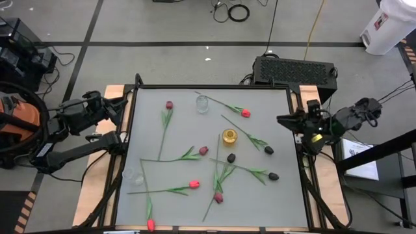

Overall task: Sort flowers into vase by color
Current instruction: Put the top pink tulip into the yellow vase

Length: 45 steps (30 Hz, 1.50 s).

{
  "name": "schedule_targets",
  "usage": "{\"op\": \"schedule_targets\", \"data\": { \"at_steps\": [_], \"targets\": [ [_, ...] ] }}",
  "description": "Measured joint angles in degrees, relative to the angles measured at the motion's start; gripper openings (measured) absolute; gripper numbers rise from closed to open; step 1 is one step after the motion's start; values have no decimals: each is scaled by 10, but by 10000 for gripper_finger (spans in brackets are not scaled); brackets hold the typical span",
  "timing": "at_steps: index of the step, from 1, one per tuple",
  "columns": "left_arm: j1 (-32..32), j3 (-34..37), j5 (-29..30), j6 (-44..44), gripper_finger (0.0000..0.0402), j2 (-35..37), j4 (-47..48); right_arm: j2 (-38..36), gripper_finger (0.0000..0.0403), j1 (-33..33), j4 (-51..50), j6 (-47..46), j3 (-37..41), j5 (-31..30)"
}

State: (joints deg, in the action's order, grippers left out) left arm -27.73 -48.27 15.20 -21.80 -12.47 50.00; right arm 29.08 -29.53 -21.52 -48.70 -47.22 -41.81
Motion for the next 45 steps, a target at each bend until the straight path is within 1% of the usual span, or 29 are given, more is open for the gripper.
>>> {"op": "schedule_targets", "data": {
  "at_steps": [3,17,21,24,28,31,35,39,45],
  "targets": [
    [0,0,0,0,148,0,0,33,139,6,36,0,0,-18],
    [0,0,0,-1,148,0,-1,146,139,76,212,1,0,-17],
    [0,0,-9,-3,148,0,-2,175,139,91,246,-1,-1,-14],
    [0,0,-18,-3,148,0,-2,200,139,105,239,3,-23,-13],
    [0,0,-18,-3,148,0,-2,229,139,127,188,36,-78,-13],
    [0,0,-18,-4,148,0,-1,248,139,151,92,53,-136,-14],
    [0,0,-28,-33,148,0,0,277,139,188,-55,59,-227,-4],
    [0,0,-28,-34,148,0,-2,307,139,235,-151,78,-299,37],
    [0,0,-30,-82,148,0,-29,348,139,306,-223,132,-360,129]
  ]
}}
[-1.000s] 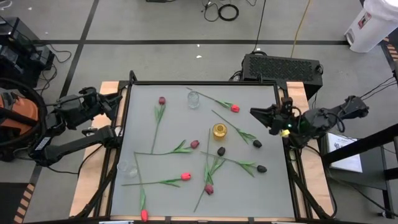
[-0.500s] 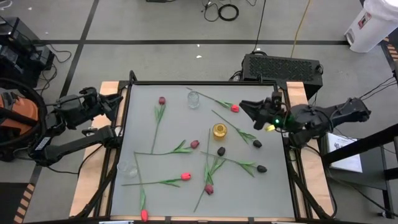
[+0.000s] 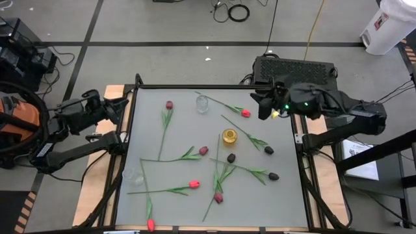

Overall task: Sort flowers into vase by color
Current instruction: Put the top pink tulip into the yellow vase

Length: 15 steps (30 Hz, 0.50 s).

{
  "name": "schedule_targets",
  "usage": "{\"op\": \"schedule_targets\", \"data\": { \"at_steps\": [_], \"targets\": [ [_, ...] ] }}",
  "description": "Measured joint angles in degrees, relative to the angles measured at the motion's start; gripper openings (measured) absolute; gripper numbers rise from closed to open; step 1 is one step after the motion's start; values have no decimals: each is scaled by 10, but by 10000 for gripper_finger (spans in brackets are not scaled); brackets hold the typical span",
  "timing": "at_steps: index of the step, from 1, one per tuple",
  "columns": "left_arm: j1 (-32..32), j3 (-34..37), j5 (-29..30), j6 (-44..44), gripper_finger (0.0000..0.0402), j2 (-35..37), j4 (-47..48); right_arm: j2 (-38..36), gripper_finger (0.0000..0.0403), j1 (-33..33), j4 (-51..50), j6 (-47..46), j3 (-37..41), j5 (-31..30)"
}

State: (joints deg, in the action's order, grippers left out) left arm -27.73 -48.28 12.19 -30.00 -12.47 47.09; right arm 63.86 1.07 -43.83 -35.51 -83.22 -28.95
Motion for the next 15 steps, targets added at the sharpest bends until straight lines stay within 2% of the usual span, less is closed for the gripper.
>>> {"op": "schedule_targets", "data": {
  "at_steps": [7,15],
  "targets": [
    [0,0,-11,-76,148,0,-25,40,139,73,-38,26,-5,116],
    [0,0,-52,-102,148,-2,-68,90,139,146,-75,38,-5,173]
  ]
}}
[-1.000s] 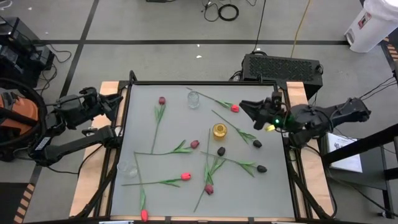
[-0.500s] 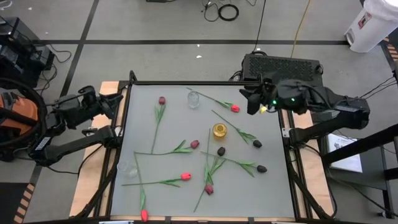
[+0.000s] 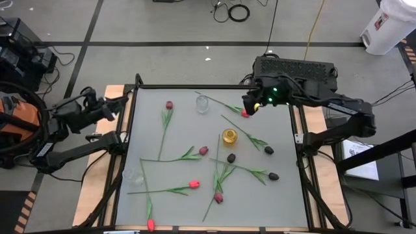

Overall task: Sort flowers into vase by color
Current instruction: Put the top pink tulip into the yellow vase

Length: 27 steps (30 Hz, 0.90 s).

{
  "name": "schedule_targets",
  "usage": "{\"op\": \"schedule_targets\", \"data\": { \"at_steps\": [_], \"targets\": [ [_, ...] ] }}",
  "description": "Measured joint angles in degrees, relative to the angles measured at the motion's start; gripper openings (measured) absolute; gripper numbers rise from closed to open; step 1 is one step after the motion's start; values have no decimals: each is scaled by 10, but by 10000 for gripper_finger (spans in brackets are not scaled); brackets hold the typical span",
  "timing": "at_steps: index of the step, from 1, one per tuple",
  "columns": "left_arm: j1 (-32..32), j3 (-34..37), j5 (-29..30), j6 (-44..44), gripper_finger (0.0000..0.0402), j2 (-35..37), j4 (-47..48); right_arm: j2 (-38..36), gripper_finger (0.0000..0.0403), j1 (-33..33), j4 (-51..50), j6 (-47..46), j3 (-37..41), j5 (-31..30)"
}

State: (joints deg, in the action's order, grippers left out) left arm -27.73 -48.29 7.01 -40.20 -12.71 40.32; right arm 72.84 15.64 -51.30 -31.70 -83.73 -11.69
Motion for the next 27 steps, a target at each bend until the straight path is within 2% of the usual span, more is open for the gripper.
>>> {"op": "schedule_targets", "data": {
  "at_steps": [10,17,27],
  "targets": [
    [0,0,-15,0,148,-17,-10,92,139,74,-63,68,0,75],
    [0,0,-17,0,148,-42,-9,159,139,96,-68,119,0,81],
    [0,0,-60,0,148,-88,-8,256,139,116,-79,159,0,89]
  ]
}}
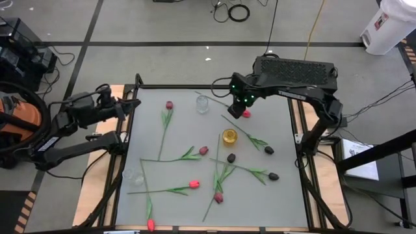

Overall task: Sort flowers into vase by color
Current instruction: Put the top pink tulip into the yellow vase

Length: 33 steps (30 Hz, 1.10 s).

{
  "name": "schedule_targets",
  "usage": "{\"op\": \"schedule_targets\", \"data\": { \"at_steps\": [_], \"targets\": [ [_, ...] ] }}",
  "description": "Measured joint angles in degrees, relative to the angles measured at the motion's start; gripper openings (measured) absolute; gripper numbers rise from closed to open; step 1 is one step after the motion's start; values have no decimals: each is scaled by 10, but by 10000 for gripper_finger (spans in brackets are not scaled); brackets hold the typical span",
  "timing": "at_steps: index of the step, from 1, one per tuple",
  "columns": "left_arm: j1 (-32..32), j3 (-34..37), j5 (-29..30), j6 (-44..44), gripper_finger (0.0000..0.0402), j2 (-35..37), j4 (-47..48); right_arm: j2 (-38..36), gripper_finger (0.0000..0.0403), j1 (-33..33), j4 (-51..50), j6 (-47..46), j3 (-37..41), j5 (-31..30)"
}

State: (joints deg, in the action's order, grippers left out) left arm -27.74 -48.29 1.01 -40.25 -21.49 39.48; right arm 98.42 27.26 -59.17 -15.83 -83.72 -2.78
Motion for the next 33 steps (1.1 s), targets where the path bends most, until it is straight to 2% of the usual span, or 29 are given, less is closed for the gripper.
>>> {"op": "schedule_targets", "data": {
  "at_steps": [5,14,19,33],
  "targets": [
    [0,0,-10,0,148,-20,0,44,148,9,4,14,0,-6],
    [0,0,-25,-2,148,-44,0,90,208,23,28,69,0,-18],
    [0,0,-25,-14,148,-50,0,100,228,29,53,97,0,-16],
    [0,0,-28,-15,148,-50,-1,132,233,72,63,116,0,14]
  ]
}}
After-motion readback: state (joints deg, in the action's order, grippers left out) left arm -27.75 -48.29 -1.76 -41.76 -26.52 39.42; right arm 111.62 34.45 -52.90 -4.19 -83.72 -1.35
